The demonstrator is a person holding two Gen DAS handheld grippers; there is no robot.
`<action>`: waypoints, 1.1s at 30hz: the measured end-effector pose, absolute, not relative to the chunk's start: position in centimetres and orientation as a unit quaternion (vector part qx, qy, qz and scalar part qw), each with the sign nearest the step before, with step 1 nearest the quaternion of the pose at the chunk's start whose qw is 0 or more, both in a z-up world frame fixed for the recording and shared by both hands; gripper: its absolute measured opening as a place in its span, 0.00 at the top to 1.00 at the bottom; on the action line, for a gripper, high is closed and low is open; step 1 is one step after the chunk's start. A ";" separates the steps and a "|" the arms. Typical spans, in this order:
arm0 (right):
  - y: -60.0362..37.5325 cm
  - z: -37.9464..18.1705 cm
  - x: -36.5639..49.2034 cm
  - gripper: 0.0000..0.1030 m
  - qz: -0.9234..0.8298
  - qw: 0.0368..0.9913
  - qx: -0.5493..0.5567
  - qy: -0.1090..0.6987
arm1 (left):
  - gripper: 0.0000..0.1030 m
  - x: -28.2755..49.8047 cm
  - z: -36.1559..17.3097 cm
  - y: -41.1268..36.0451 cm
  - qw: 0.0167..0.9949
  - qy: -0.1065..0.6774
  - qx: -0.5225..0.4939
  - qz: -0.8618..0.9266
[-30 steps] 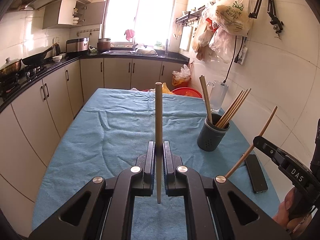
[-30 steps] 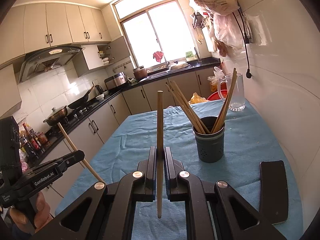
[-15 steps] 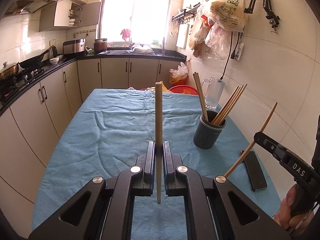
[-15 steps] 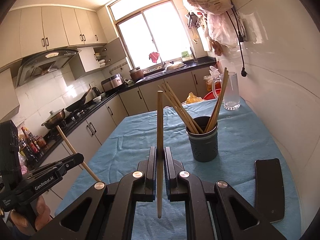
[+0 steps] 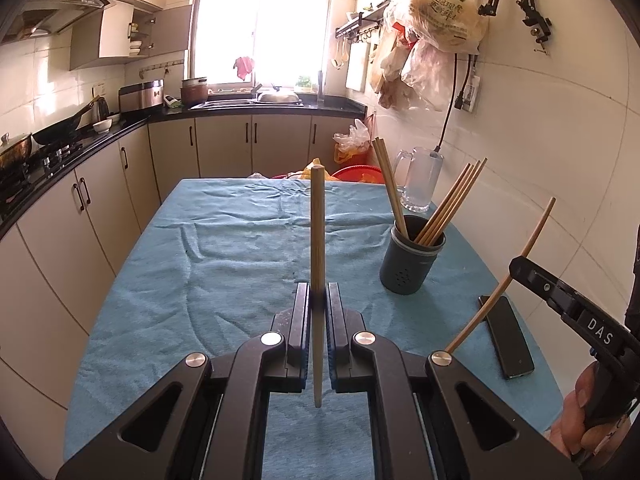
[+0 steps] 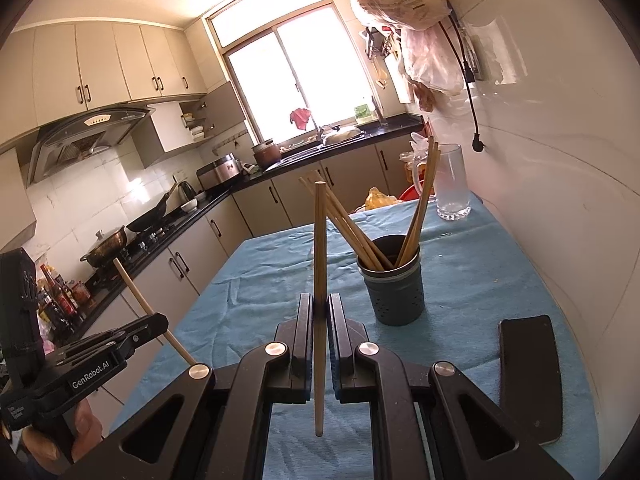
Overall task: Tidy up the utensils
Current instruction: 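Lift the chopstick upright with the left gripper toward the grey cup, then lower the held chopstick into the grey cup with the left gripper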
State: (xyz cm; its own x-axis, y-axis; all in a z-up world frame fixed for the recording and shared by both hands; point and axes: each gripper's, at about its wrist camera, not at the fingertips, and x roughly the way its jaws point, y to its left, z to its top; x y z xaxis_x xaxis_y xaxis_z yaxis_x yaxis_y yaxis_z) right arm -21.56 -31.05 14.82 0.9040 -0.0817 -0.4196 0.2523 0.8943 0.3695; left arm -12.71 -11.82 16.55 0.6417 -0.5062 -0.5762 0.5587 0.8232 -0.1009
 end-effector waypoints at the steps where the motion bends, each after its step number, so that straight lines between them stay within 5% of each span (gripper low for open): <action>1: -31.1 14.8 -21.6 0.93 -0.088 0.952 0.213 0.200 | 0.94 -12.8 16.6 -12.0 0.905 0.304 0.044 -0.294; 33: -35.8 16.5 -24.2 0.93 -0.117 0.951 0.235 0.164 | 0.94 -13.2 18.4 -17.4 0.900 0.284 0.084 -0.318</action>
State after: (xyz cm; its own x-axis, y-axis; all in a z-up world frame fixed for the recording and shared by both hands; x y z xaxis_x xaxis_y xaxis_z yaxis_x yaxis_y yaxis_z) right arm -24.19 -35.81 16.50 0.9186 -0.1463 -0.3671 0.3005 0.8618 0.4087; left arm -13.21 -17.38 18.39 0.6357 -0.5250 -0.5659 0.6208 0.7834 -0.0293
